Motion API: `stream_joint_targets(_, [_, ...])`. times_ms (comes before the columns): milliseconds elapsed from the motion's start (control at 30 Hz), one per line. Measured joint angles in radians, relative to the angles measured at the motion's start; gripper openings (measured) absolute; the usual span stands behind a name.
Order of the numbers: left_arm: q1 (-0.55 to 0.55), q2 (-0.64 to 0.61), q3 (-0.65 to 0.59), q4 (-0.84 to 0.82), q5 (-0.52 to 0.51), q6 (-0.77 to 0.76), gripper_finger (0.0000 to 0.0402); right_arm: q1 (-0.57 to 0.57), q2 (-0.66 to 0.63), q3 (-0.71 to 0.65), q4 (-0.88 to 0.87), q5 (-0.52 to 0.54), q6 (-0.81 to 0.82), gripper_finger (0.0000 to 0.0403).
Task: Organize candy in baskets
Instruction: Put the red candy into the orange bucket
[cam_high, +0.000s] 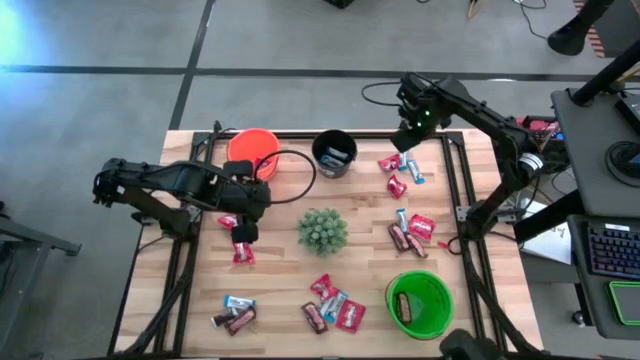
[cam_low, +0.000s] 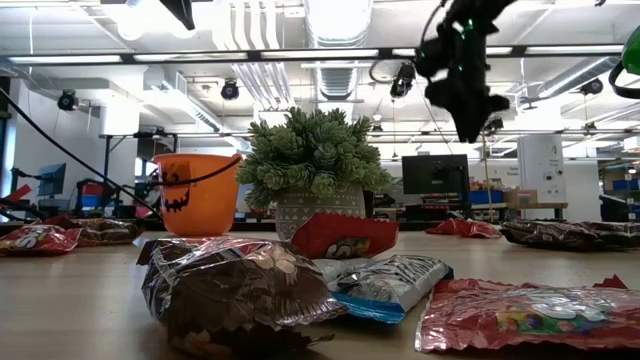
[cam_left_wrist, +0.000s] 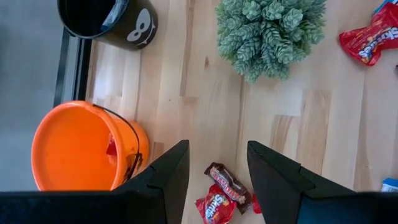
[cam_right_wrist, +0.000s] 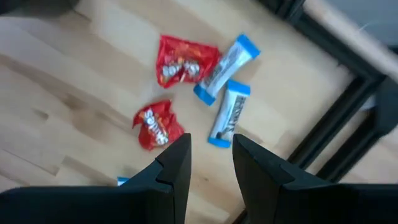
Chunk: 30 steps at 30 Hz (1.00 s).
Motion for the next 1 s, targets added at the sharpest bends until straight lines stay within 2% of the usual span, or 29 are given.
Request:
stream_joint_targets(367, [0.0,0.0,0.0,0.0,0.001,0.002,0.0144,-0.059,0.0,-0.215,0.026,-0.092,-0.051,0.0109])
stream_joint_targets(600, [0.0,0.0,0.0,0.0,0.001,0.003,0.0144,-0.059,0.0,-0.333,0.094,-0.091,-0.053,0.0109])
stream_joint_targets(700, [0.0,0.0,0.0,0.0,0.001,0.003,0.0144,-0.058,0.0,-0.354,0.112,-0.094,-0.045,0.0109])
stream_joint_targets(833, [0.0,0.0,0.0,0.0,0.001,0.003,0.0144,-0.054,0.0,-0.361,0.105,-0.165,-0.099,0.0099])
stream_joint_targets(1000, [0.0,0.0,0.0,0.002,0.001,0.003,0.0144,-0.054,0.0,-0.344,0.106,-0.162,-0.109,0.0082])
